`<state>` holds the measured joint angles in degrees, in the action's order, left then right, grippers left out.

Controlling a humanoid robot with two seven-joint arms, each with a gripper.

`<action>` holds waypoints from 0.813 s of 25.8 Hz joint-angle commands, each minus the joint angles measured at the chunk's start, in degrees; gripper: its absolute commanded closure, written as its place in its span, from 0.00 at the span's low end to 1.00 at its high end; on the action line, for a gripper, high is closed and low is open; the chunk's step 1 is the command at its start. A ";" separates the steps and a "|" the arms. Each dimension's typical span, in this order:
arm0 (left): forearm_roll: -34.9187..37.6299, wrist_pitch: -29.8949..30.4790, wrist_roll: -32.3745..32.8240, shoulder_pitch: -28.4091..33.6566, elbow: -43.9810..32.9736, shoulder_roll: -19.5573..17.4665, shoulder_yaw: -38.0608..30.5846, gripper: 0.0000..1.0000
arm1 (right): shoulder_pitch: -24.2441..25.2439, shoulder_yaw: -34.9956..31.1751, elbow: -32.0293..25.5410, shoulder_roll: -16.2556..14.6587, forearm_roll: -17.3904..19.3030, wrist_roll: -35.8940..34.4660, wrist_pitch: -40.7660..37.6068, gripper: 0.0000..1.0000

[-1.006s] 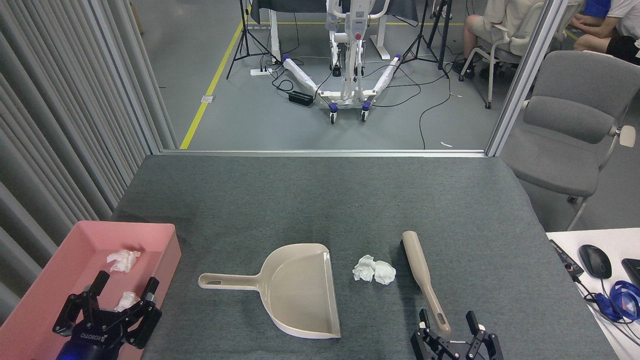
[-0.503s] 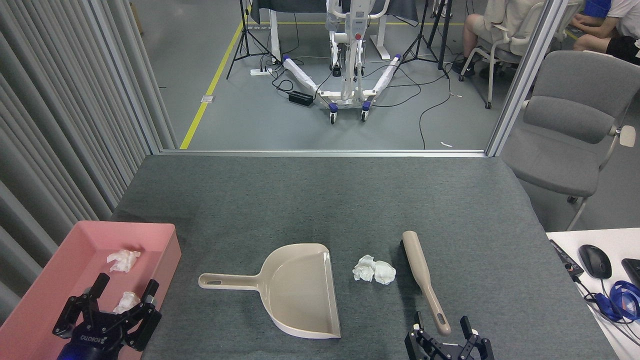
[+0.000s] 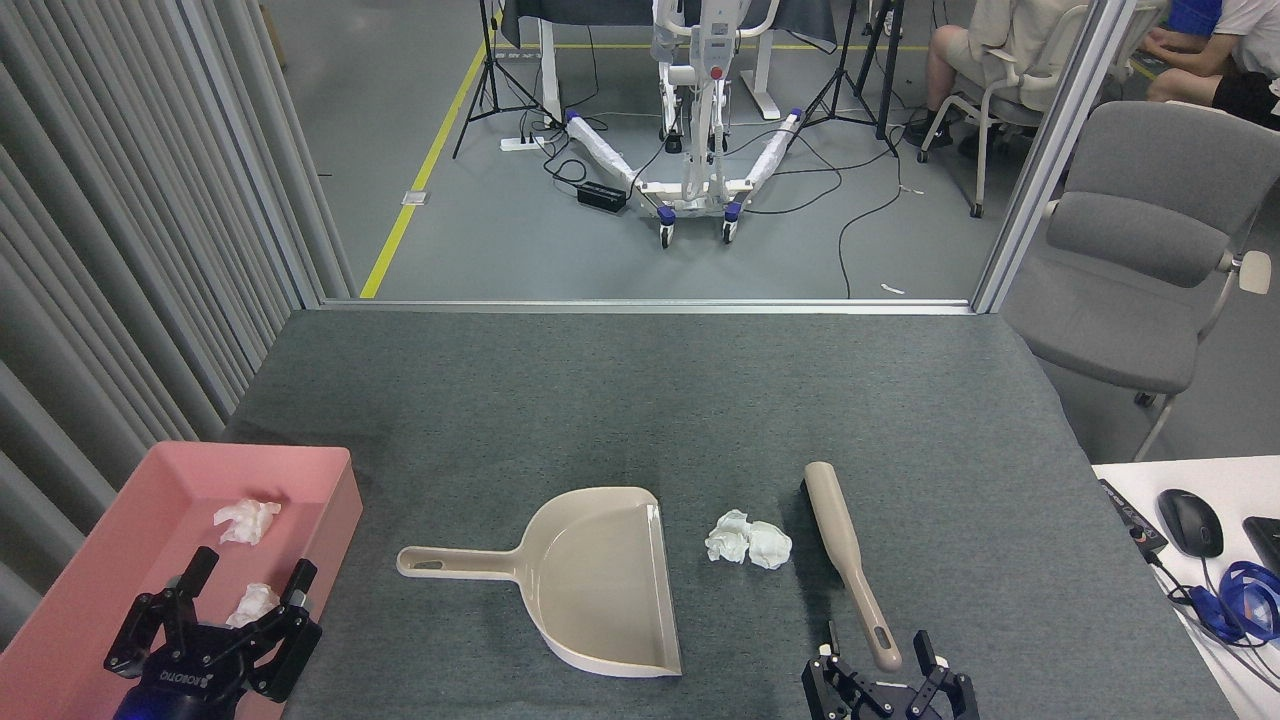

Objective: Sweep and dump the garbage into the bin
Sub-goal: 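Lower the right gripper onto the wooden brush handle and close it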

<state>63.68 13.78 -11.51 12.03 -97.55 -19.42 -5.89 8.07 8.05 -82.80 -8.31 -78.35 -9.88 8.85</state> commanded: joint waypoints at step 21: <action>-0.40 -0.24 0.53 -0.52 0.17 0.35 0.17 0.00 | -1.74 -0.14 2.12 -0.57 0.13 -0.31 0.64 0.02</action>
<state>63.41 13.78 -11.14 11.45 -97.38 -19.09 -5.72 6.51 7.99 -81.01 -8.70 -78.28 -10.15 9.49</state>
